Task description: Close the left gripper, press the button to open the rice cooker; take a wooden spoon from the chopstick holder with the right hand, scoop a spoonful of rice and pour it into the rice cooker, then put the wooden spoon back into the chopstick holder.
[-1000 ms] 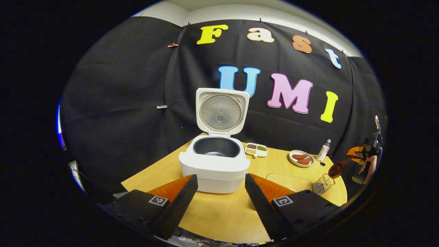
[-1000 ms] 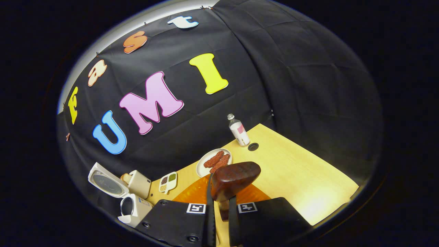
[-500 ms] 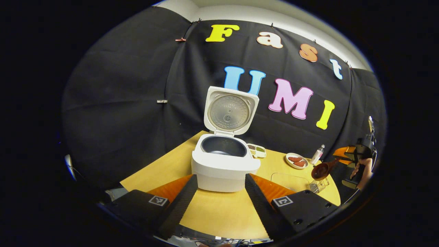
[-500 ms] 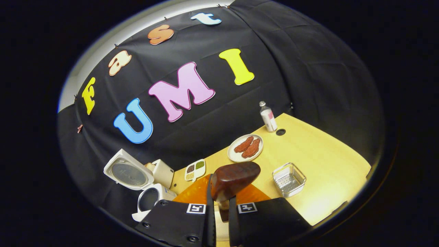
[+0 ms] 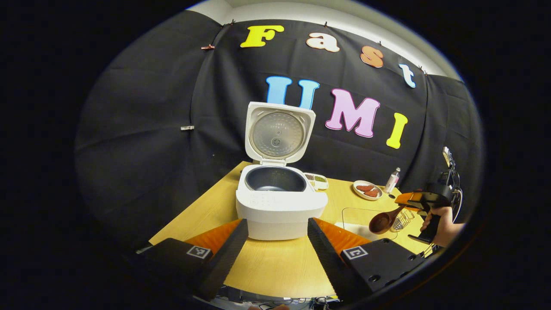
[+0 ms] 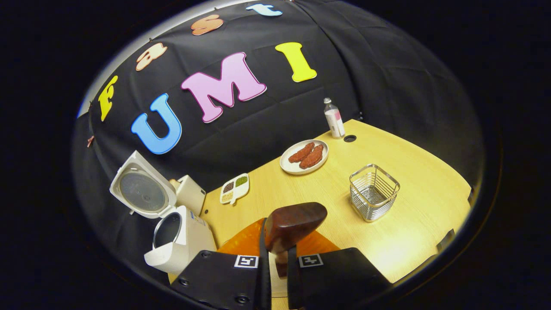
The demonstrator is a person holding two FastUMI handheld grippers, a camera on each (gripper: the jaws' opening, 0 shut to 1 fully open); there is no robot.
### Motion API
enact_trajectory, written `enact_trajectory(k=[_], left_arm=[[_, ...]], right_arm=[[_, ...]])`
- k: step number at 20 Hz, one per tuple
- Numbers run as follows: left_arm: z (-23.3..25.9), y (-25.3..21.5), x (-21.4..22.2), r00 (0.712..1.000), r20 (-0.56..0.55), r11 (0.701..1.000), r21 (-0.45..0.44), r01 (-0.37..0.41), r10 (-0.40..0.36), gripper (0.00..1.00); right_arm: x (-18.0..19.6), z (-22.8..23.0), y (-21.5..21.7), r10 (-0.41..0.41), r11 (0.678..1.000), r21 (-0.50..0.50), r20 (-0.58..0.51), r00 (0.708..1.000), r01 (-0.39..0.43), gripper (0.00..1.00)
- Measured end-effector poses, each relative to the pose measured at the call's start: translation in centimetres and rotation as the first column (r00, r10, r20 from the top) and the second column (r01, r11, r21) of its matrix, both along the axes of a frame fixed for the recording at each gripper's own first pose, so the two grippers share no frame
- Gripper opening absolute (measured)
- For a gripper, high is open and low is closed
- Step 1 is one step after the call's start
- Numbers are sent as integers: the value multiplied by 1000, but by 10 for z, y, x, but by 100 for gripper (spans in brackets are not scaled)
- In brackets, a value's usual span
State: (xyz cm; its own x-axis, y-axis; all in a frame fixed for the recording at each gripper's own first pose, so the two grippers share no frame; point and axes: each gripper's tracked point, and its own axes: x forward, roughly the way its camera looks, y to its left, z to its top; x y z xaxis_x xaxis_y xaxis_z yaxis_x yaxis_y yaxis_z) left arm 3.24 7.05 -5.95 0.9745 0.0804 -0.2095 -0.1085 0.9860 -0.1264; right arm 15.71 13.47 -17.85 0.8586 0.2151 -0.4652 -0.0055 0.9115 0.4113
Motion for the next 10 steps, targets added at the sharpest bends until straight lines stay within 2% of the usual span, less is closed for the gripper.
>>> enact_trajectory(k=[5,6,7,10], left_arm=[[-35,-4,13,997,-64,999,-21,37,-39,95],[-39,-6,13,996,-72,999,-17,51,-52,95],[-44,-6,13,995,-78,998,-10,59,-59,95],[-51,-2,9,993,-95,998,3,68,-67,95]], right_arm=[[-3,-36,37,18,1000,-16,-24,1000,-19,19],[-4,-37,43,18,1000,-16,-18,1000,-18,14],[-6,-38,48,14,1000,-18,-12,1000,-14,19],[-14,-39,66,19,1000,-4,-16,1000,-19,19]])
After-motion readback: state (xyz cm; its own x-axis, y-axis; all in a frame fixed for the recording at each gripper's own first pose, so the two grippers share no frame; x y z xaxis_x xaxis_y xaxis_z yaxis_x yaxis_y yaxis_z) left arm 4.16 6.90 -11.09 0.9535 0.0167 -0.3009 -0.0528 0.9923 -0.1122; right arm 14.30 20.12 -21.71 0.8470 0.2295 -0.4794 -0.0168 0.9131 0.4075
